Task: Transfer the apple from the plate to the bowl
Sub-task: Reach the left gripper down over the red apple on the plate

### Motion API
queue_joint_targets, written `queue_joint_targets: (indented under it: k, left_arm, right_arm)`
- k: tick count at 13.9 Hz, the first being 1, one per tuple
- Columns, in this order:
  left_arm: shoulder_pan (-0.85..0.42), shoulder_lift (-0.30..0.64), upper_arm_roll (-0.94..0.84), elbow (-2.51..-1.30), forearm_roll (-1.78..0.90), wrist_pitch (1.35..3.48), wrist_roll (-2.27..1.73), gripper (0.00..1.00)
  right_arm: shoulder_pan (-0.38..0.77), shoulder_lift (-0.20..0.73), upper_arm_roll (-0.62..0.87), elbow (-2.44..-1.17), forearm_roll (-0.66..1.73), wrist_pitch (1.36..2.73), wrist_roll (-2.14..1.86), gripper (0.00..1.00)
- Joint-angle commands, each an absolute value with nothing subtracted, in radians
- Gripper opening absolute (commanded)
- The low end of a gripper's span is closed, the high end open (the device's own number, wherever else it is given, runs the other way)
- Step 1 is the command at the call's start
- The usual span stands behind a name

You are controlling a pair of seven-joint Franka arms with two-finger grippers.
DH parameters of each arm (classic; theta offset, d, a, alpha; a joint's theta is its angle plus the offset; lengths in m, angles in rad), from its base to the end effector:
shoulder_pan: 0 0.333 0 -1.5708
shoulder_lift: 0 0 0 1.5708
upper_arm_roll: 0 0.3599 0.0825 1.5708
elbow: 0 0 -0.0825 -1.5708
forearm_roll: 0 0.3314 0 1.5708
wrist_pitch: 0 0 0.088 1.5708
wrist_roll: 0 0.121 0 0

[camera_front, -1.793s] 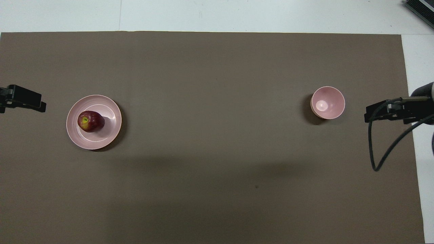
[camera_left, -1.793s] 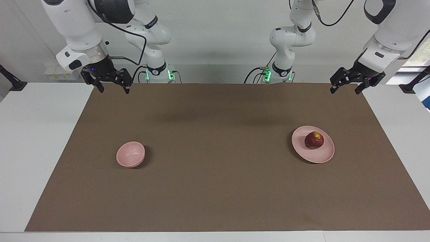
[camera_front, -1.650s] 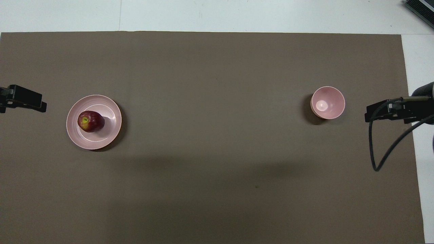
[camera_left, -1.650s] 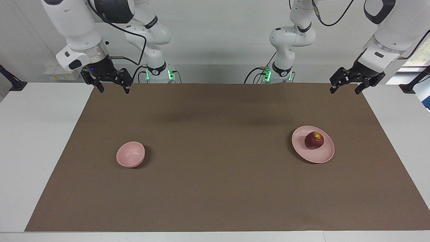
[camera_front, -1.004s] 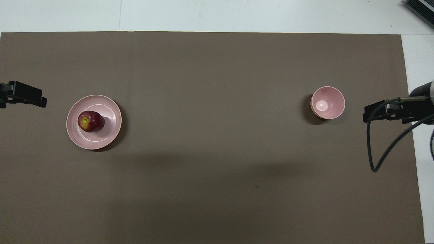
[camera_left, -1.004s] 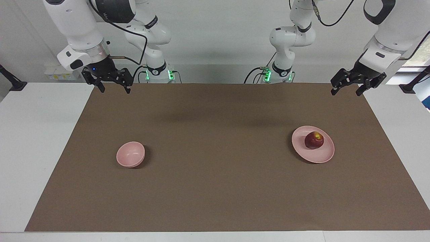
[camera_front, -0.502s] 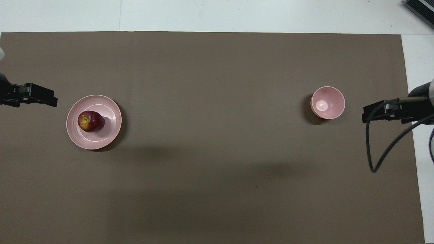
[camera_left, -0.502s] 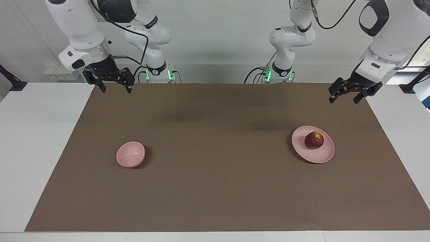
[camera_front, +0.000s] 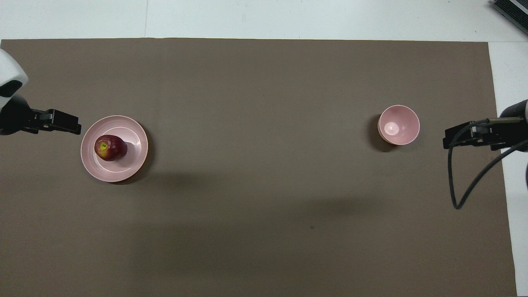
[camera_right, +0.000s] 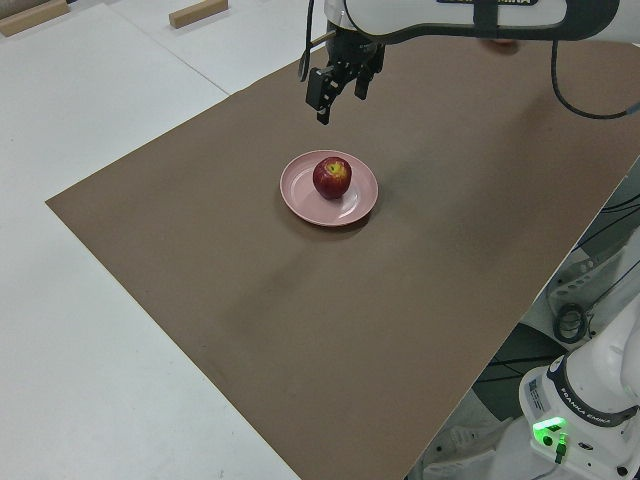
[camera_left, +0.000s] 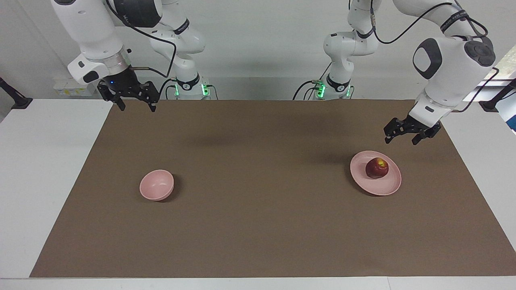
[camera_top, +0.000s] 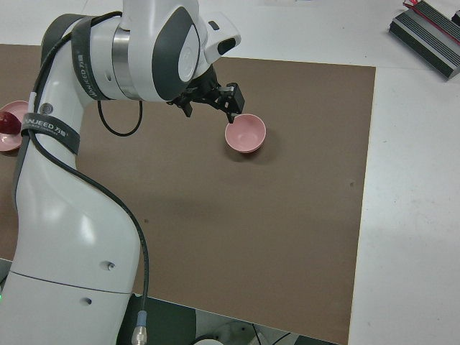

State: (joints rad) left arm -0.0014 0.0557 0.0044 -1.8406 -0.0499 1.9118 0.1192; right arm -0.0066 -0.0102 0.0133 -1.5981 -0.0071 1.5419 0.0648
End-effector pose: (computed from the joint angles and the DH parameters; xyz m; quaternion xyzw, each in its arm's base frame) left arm 0.5327 -0.0027 0.5404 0.9984 -0.0499 0.0092 0.0229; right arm 0.4939 0.0025 0.6456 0.9993 -0.0291 -0.0229 0.0044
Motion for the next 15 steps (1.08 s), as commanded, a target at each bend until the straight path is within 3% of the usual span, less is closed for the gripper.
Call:
queue_joint_targets:
  k: [1, 4, 8, 15]
  left_arm:
    - [0.028, 0.037, -0.002, -1.948, -0.052, 2.025, 0.158, 1.0]
    - [0.017, 0.127, -0.002, -1.97, -0.052, 2.112, 0.156, 1.0]
    - [0.006, 0.175, -0.005, -2.06, -0.054, 2.305, 0.13, 1.0]
    - [-0.009, 0.178, -0.005, -2.082, -0.054, 2.338, 0.086, 1.0]
  right_arm:
    - [-0.015, -0.021, 0.014, -1.601, 0.008, 1.532, 0.049, 1.0]
    - [-0.015, -0.023, 0.015, -1.601, 0.008, 1.532, 0.048, 1.0]
    - [-0.015, -0.021, 0.015, -1.601, 0.008, 1.532, 0.049, 1.0]
    - [-0.015, -0.021, 0.015, -1.601, 0.008, 1.532, 0.049, 1.0]
